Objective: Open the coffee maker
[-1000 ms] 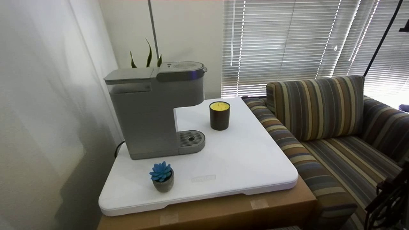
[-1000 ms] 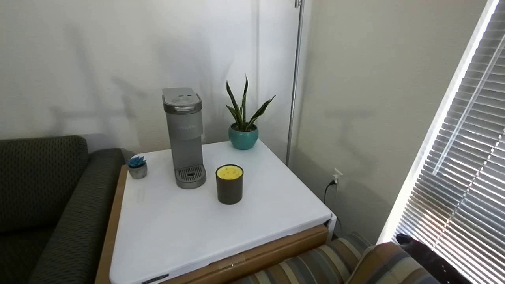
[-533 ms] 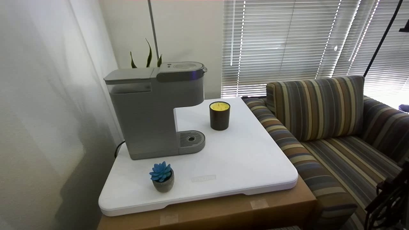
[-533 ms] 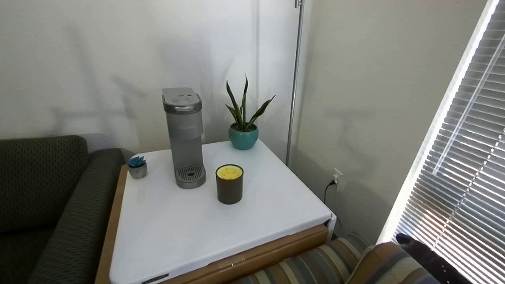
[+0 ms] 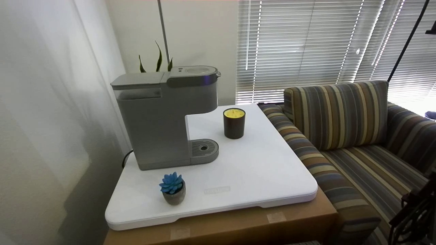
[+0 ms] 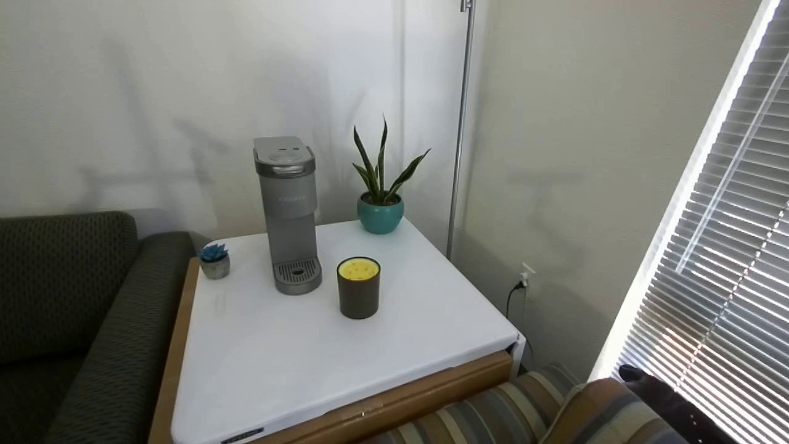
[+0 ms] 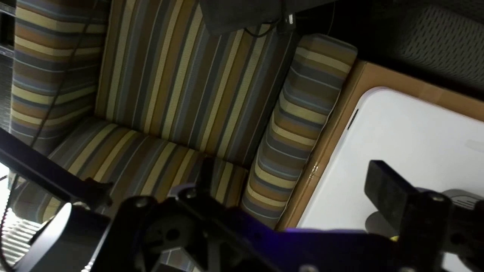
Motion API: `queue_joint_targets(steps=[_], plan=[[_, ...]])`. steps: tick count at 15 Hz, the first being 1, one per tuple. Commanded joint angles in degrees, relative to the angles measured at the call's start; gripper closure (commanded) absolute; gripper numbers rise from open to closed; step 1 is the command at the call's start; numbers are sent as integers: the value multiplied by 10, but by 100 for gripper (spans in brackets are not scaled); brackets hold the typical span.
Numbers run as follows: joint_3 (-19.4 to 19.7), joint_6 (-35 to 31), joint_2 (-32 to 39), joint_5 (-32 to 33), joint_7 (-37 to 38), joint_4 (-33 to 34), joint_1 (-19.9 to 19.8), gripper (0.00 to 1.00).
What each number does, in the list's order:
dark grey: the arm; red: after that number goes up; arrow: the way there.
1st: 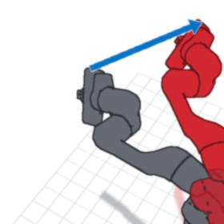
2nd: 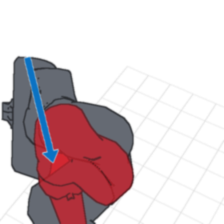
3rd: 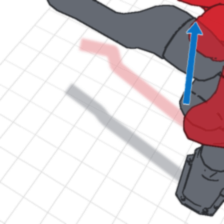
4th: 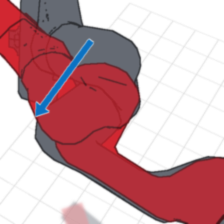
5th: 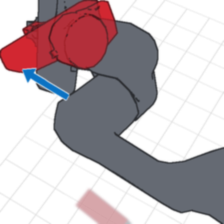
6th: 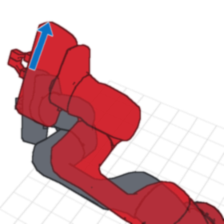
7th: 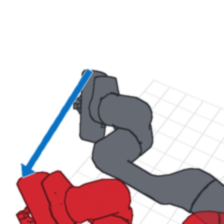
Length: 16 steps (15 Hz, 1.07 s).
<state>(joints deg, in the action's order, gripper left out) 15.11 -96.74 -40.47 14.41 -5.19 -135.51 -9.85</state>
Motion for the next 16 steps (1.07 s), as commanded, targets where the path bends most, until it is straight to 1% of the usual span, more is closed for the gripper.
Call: queue_joint_targets(steps=[1,3,5,6,10,12,13,16], plan=[[-19,-37,43,-11,12,-17,7,0],[-36,-56,64,-4,25,-27,9,0],[-51,-76,81,17,46,-27,0,0],[-45,-55,61,1,31,-26,4,0],[-54,-68,76,8,49,-28,2,0],[-56,-78,87,-7,50,-31,12,0],[-67,-79,92,-6,63,-33,13,0],[-96,-97,110,-34,68,-47,45,0]])
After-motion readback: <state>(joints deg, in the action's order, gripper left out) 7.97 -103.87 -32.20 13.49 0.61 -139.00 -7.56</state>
